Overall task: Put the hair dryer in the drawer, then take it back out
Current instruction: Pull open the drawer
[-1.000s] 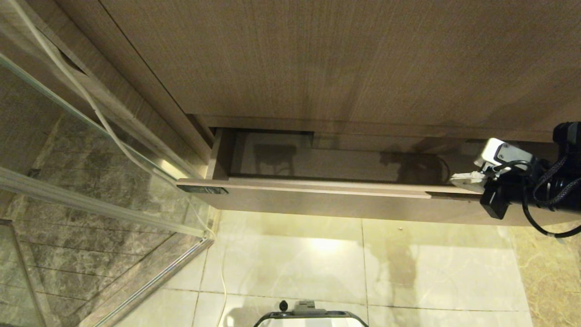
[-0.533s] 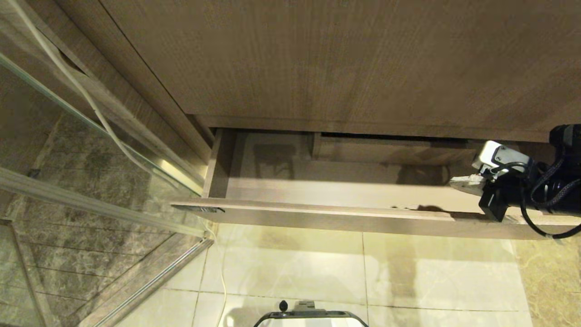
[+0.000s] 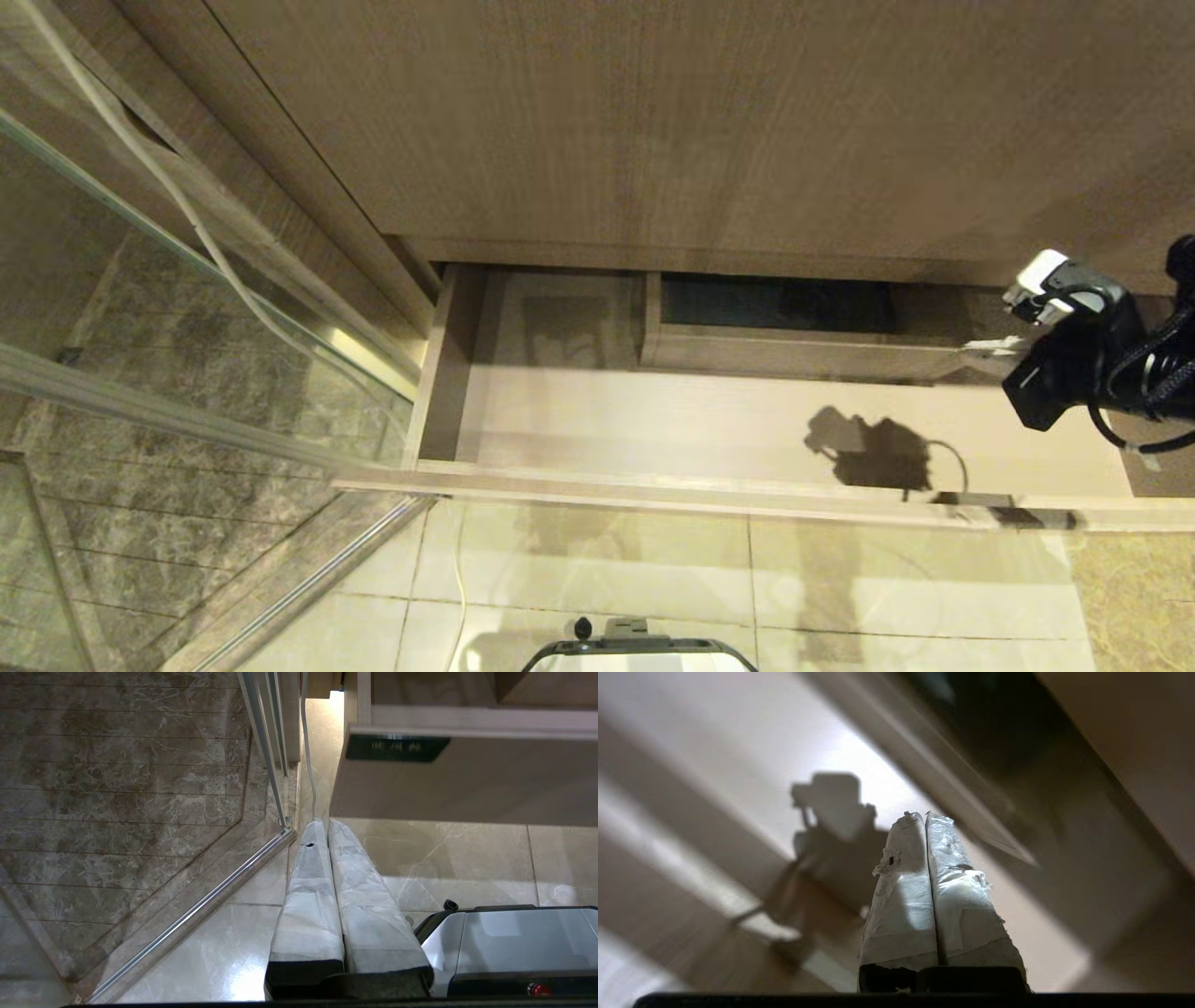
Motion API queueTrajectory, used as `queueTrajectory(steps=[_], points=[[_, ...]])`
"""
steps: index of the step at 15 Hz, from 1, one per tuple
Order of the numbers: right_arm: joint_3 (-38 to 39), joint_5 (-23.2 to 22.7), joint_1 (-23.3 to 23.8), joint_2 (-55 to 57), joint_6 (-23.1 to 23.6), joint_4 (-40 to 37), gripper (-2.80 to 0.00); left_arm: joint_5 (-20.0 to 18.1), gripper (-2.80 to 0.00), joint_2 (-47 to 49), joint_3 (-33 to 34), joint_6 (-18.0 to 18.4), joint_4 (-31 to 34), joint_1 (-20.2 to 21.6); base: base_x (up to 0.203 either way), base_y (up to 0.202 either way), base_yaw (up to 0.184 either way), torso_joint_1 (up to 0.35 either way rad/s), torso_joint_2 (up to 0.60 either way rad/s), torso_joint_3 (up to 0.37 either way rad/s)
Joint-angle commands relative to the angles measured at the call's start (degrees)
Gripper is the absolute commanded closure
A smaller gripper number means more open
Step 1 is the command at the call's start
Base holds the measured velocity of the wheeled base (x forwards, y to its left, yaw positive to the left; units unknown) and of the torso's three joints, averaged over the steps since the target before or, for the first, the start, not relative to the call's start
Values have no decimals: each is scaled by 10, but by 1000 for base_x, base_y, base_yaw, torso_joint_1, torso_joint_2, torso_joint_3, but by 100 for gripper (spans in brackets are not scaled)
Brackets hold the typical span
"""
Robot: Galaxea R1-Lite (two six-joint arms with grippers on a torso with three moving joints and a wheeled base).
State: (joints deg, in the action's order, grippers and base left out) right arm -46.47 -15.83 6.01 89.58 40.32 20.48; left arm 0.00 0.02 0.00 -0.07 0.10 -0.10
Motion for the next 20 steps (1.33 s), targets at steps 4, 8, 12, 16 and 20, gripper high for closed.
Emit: queueTrajectory(steps=[4,8,12,16,20], points=[[11,22,30,-35,-5,-8,0,0,0,0,1,0,0,0,0,0,0,0,0,0],[21,26,108,-62,8,-18,0,0,0,0,1,0,0,0,0,0,0,0,0,0],[37,25,137,-104,-16,-34,0,0,0,0,1,0,0,0,0,0,0,0,0,0],[51,20,135,-138,-82,-56,0,0,0,0,1,0,0,0,0,0,0,0,0,0],[83,-24,131,-195,-86,-75,0,0,0,0,0,0,0,0,0,0,0,0,0,0]])
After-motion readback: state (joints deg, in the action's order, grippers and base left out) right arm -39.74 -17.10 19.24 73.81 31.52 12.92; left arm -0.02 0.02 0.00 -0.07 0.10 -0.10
